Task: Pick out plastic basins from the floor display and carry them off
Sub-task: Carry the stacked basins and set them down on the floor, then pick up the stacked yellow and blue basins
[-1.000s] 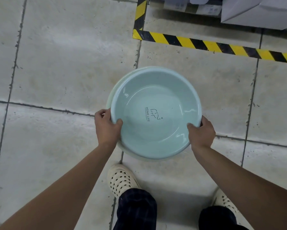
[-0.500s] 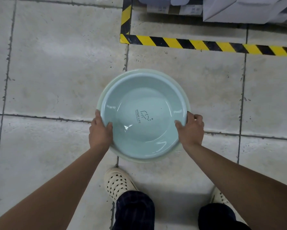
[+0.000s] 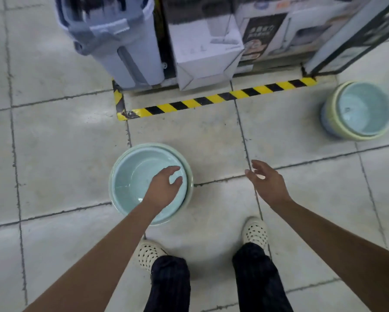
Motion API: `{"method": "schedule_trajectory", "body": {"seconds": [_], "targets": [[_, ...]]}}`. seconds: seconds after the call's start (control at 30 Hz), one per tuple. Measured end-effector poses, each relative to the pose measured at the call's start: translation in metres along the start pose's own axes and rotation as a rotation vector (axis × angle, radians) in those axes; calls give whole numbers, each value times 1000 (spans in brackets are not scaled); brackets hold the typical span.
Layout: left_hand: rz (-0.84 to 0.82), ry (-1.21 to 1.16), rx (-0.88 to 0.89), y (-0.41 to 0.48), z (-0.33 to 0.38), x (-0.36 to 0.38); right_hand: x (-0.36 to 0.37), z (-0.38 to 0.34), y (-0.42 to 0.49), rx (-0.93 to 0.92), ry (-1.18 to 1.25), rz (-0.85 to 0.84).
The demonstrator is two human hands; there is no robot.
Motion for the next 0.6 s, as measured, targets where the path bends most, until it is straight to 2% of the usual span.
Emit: {"method": "schedule_trajectory", "body": {"seconds": [0.27, 0.6], "targets": [[-106, 13, 81, -42, 197, 97, -195, 49, -119, 108, 165, 130], [-191, 29, 66, -46, 351, 270, -382, 152, -213, 231, 298, 241]]}}
Point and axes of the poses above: each hand's wrist, its own y-axis towards the middle knuckle, its own x-axis out of the palm, z = x × y, the point moved 4 cm from there along y, towards the middle knuckle, and after that the axes turned 15 degrees about -z, right-handed, at the moved point
